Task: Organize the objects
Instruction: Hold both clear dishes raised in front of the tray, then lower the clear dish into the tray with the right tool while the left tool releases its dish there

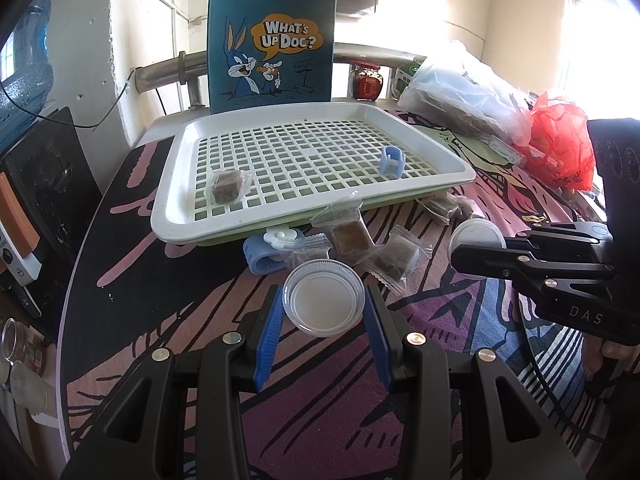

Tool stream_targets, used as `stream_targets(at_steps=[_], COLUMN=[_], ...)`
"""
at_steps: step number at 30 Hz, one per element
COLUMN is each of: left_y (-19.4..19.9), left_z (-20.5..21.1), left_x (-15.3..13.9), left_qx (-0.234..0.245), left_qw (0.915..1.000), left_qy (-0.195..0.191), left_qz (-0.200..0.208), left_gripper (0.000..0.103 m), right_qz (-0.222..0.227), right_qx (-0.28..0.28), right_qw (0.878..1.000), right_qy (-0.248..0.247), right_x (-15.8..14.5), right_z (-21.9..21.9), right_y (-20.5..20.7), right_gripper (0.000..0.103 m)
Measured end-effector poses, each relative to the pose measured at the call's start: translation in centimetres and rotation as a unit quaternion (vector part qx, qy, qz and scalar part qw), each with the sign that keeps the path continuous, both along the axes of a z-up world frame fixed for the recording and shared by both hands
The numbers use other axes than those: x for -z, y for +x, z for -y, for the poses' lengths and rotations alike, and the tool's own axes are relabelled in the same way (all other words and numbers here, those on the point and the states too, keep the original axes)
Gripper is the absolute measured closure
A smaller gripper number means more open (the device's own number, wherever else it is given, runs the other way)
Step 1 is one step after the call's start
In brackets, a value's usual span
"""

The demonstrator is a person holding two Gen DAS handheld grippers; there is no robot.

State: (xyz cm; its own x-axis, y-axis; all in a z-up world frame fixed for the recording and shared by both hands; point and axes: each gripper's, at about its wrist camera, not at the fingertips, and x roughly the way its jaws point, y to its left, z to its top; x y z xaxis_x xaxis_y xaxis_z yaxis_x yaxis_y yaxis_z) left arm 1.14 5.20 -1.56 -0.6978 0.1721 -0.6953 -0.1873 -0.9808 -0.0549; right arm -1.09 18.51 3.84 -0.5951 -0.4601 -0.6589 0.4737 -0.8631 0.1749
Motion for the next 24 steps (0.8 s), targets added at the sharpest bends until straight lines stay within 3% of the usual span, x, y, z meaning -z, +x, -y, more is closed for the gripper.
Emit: stream_targets(at_steps=[24], left_y=[0.2], left_z=[0.5], left_x=[-0.22], left_qx=[-0.003], left_qw=[1.0], left_qy=[0.006], left_qz=[-0.007], left_gripper=[0.064], right_qz=[0.008], right_qx=[0.001], right_qw=[1.0], right_qy=[-0.006], right_x=[-0.01], right_z=[-0.35], right_y=[-0.26], right_gripper=[0.092])
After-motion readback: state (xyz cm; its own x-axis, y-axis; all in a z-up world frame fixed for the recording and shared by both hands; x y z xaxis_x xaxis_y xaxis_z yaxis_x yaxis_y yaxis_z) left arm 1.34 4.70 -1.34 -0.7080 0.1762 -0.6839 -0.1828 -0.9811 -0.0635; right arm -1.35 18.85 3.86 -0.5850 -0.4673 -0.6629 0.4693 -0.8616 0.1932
